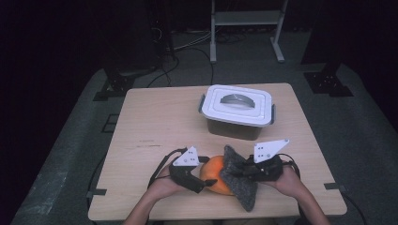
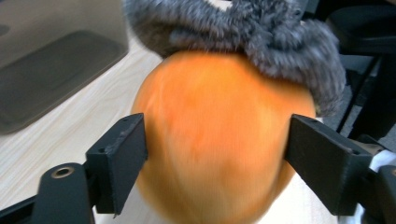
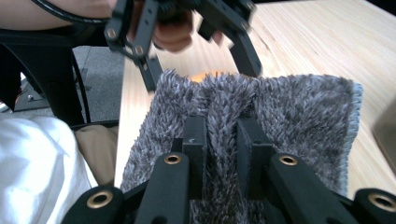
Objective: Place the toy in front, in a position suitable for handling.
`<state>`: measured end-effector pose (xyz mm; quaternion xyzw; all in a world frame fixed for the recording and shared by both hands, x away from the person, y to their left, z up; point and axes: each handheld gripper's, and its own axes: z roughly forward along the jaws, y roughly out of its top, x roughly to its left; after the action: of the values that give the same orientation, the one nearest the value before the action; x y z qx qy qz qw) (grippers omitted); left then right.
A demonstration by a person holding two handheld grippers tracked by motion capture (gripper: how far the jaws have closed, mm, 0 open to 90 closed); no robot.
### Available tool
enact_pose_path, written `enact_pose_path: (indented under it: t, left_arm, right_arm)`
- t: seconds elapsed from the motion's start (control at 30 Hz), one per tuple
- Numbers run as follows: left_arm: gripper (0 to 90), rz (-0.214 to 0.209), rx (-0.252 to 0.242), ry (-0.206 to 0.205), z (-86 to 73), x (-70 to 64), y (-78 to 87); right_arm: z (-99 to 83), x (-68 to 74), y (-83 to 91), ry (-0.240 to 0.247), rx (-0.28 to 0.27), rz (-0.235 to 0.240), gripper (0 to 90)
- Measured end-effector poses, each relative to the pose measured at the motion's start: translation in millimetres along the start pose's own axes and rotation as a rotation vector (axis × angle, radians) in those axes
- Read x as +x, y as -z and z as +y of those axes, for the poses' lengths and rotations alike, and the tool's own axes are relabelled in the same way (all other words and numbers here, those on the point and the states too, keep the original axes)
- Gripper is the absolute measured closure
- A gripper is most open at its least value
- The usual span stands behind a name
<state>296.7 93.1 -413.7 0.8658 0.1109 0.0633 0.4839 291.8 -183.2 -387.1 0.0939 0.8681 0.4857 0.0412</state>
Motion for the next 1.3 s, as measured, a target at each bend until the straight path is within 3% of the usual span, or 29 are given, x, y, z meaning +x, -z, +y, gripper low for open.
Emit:
enact_pose_path:
  t: [0.1, 0.17, 0.43, 0.53, 0.57, 0.63, 0.77, 0.87, 0.93, 1.1, 1.2, 1.3]
  left_arm:
    - [24.8, 0.003, 0.013, -0.027, 0.5, -2.1, 0.3]
    - [30.1, -0.001, 0.017, -0.021, -2.2, -1.1, 1.0]
    - [32.3, -0.036, 0.079, -0.027, -11.1, 3.5, 7.1]
    - [26.9, -0.024, 0.056, -0.025, -7.0, 3.6, 7.9]
    - [21.3, -0.017, 0.035, -0.019, -5.4, 3.0, 7.6]
    - [18.7, -0.021, -0.012, 0.005, -0.9, 2.3, 6.1]
    - [30.0, -0.029, 0.032, -0.018, -4.4, 1.4, 2.0]
    - [35.0, -0.045, 0.03, -0.008, -10.7, 4.7, 4.5]
    - [36.0, -0.056, 0.036, 0.013, -12.7, 8.3, 6.4]
    - [35.5, -0.069, 0.038, 0.012, -14.1, 8.9, 8.4]
    - [32.9, -0.073, 0.037, 0.01, -12.8, 8.6, 7.5]
    - [21.9, -0.051, 0.021, 0.033, -11.4, 7.7, 2.8]
  right_arm:
    - [5.8, 3.5, -6.6, 0.032, 0.008, 0.004, 75.0]
    - [4.0, 2.8, -8.0, 0.029, 0.011, 0.008, 75.4]
    - [-17.3, -5.8, 5.4, -0.038, 0.028, -0.021, 75.8]
    - [-22.2, -8.3, 6.1, -0.054, 0.023, -0.021, 75.8]
    - [-21.1, -7.0, 4.5, -0.049, 0.028, -0.024, 75.8]
    - [-18.2, -5.0, 1.1, -0.038, 0.023, -0.011, 76.0]
    - [-9.1, 3.0, -9.3, 0.013, 0.044, 0.004, 76.4]
    - [-10.8, 1.1, -8.0, 0.002, 0.043, 0.014, 76.9]
    - [-15.0, -2.4, -5.6, -0.012, 0.056, -0.003, 76.9]
    - [-29.2, -12.7, 3.1, -0.069, 0.073, -0.037, 76.9]
    - [-22.8, -10.4, 7.3, -0.069, 0.008, -0.017, 76.9]
    - [-15.3, -6.3, 4.4, -0.048, -0.017, 0.003, 76.9]
